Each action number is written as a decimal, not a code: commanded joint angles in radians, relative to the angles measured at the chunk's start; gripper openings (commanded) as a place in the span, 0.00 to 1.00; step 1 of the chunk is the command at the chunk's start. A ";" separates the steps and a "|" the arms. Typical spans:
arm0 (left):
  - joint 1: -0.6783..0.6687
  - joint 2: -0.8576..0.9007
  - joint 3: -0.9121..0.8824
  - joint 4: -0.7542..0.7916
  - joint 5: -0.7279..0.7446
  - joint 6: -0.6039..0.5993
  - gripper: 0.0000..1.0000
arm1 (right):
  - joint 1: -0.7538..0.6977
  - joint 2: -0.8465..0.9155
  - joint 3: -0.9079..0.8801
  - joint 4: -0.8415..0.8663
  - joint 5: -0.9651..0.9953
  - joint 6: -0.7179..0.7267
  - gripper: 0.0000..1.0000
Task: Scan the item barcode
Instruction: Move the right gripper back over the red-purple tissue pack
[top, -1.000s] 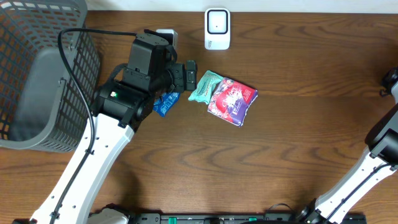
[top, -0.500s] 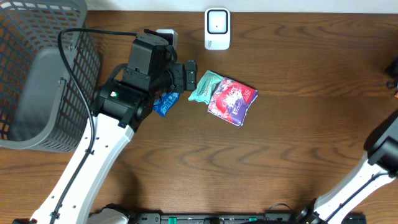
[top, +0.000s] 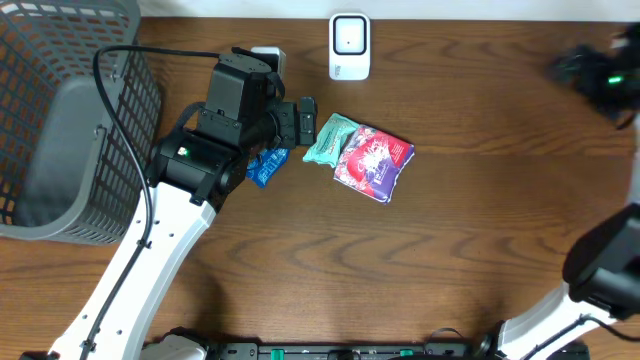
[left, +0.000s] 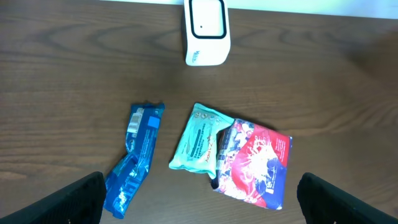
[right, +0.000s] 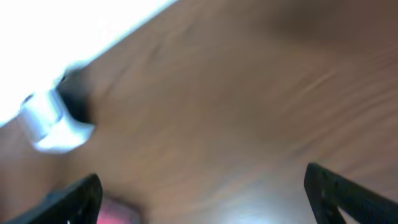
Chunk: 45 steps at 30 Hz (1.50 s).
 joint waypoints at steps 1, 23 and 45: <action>0.003 0.003 0.019 -0.002 -0.013 -0.005 0.98 | 0.110 0.058 -0.035 -0.082 -0.183 0.011 0.96; 0.003 0.003 0.019 -0.002 -0.013 -0.005 0.98 | 0.460 0.113 -0.340 0.206 0.018 0.120 0.91; 0.003 0.003 0.019 -0.002 -0.013 -0.005 0.98 | 0.499 -0.050 -0.482 0.020 -0.083 -0.105 0.92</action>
